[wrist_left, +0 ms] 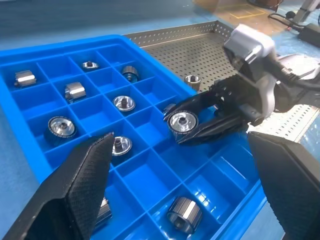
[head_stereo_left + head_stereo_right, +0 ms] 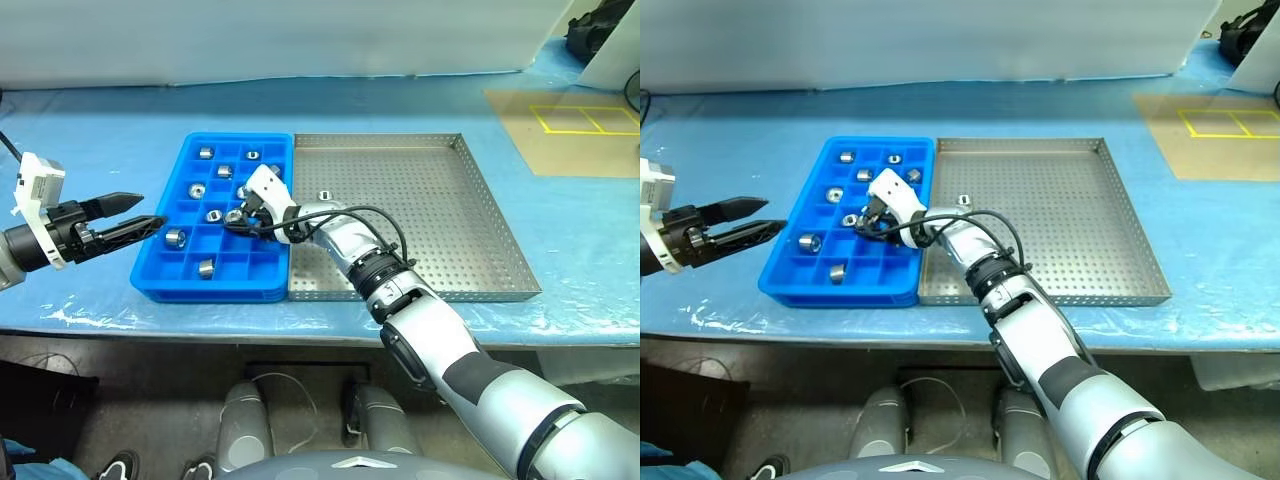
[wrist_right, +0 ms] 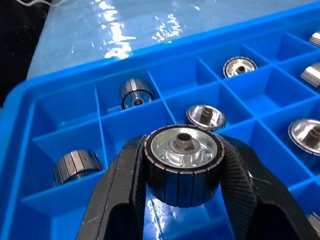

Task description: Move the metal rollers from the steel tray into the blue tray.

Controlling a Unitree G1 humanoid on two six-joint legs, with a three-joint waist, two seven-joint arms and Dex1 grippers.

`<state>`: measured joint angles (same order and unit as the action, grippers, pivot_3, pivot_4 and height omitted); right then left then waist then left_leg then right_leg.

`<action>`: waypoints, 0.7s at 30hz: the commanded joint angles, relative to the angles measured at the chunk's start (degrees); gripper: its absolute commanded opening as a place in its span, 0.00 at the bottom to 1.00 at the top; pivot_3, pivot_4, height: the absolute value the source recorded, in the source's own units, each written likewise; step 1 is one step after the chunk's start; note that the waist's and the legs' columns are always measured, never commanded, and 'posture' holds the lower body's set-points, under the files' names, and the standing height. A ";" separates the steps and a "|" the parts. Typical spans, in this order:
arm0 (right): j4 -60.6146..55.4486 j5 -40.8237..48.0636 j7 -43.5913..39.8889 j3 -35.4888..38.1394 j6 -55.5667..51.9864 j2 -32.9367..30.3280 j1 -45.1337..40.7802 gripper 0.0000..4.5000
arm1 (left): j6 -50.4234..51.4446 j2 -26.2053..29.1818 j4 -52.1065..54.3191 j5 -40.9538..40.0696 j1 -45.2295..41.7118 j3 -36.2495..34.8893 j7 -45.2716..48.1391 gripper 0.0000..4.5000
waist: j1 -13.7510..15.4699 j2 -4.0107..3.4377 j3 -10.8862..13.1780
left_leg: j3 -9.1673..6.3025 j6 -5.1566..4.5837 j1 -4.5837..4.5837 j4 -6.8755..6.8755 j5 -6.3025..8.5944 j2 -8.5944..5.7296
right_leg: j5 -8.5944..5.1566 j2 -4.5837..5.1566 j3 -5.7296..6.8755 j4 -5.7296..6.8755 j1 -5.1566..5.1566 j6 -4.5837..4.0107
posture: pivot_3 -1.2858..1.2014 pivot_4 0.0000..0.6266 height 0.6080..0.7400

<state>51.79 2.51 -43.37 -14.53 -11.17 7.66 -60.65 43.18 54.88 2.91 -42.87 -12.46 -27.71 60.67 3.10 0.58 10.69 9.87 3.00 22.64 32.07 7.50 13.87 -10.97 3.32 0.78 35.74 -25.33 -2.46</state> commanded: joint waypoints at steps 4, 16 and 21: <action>-1.43 -0.84 2.22 0.31 1.66 2.56 0.22 0.67 | 0.23 -0.18 1.16 -1.17 -1.75 0.20 -0.59 1.00 | -0.15 0.00 0.00 | 0.00 0.00 0.00 0.00 0.00 0.00 | 0.00 0.00 0.00 0.00 0.00 0.00 | 0.50 0.24 1.00; -3.39 2.16 4.28 8.66 0.83 -4.26 -3.20 0.81 | 0.82 -1.91 2.22 -1.95 -4.66 3.92 -1.16 1.00 | -0.23 0.01 -0.01 | 0.00 0.02 0.00 0.02 -0.01 -0.01 | 0.01 0.00 -0.01 0.01 0.01 -0.01 | 0.49 0.24 1.00; -5.12 -0.17 7.58 9.81 2.59 -10.95 -1.76 0.81 | 0.12 -3.63 1.42 -1.32 -5.52 6.19 -1.00 1.00 | -0.10 0.04 -0.03 | 0.01 0.03 0.00 0.06 -0.02 -0.05 | 0.01 0.02 -0.01 0.01 0.05 -0.01 | 0.47 0.24 1.00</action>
<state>49.31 2.86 -36.64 -5.29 -10.18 -2.52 -62.25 44.06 51.28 3.38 -43.77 -16.77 -21.57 59.48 3.01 0.62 10.67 9.87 3.05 22.64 32.14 7.47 13.83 -10.96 3.33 0.77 35.76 -25.28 -2.47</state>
